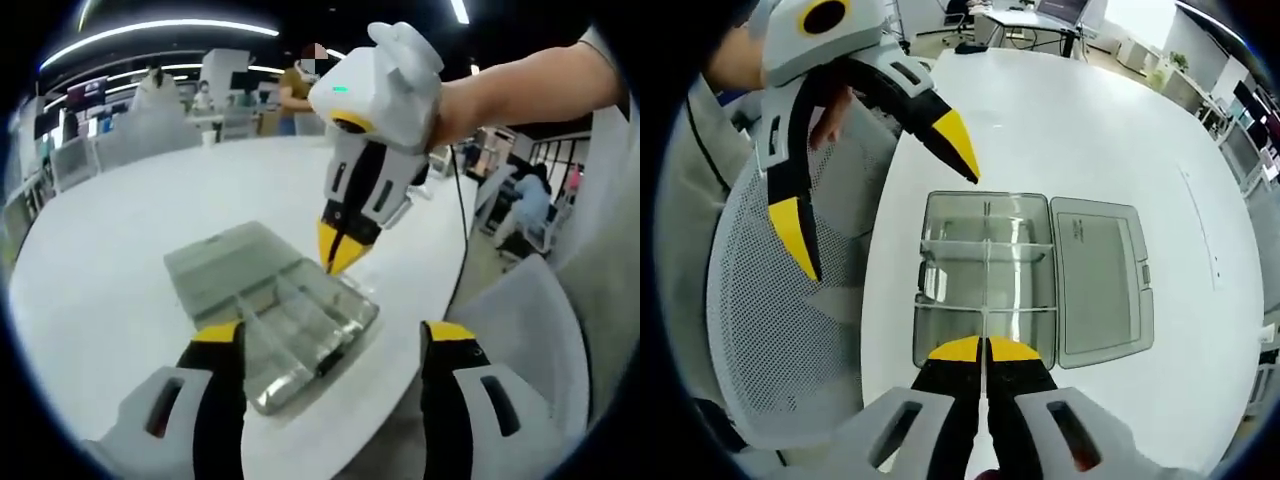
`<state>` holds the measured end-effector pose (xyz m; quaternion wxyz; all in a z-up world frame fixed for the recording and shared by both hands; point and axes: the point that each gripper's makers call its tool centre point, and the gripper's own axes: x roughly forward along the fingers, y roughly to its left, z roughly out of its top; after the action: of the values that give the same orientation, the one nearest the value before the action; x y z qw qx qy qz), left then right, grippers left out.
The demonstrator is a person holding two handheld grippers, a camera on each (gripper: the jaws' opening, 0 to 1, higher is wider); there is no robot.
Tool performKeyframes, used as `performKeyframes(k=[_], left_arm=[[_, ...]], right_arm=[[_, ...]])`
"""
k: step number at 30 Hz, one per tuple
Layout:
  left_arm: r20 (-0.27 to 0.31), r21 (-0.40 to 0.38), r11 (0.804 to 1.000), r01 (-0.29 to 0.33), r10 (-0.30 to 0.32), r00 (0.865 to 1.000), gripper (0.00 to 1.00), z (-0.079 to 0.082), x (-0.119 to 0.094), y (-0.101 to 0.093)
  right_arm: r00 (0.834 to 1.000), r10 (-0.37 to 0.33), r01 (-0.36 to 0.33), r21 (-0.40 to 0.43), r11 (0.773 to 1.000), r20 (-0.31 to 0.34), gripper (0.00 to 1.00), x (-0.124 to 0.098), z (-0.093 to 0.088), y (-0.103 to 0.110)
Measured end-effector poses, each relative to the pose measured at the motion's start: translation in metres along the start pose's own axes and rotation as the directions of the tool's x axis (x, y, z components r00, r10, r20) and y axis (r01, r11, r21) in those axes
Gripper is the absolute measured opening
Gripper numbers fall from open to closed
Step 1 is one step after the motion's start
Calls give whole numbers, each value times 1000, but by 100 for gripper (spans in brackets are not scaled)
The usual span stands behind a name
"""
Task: Insert the divider into the dual guide fixture by aligning both edges with the guide slots and pushing it downward to the bottom, including one-sided entry, uneven engagement, binding, and posture correction.
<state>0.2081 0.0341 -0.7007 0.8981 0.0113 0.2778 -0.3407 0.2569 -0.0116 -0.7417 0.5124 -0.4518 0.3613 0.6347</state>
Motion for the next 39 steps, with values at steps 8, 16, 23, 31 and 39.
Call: performKeyframes(k=[8,16,23,31,39], left_arm=[[0,-2,1000,-4,4,1000,69,-1,0,2],[3,-5,1000,-6,6,1000,69,-1,-1,3],[2,-7,1000,-5,5,1000,69,-2,0,4],[3,-10,1000,-5,5,1000,69,-3,0,4],[3,-15,1000,-8,8,1000,69,-4,-1,5]], right_arm=[[1000,6,-6,-9,1000,-16,0,4,-2,-1],[999,14,-15,-18,1000,-32,0,8,-2,-2],[999,18,-18,-13,1000,-35,0,11,-4,-1],[999,22,-22,-17,1000,-37,0,15,-6,-1],[999,28,-29,-18,999,-43,0,18,-6,-2]])
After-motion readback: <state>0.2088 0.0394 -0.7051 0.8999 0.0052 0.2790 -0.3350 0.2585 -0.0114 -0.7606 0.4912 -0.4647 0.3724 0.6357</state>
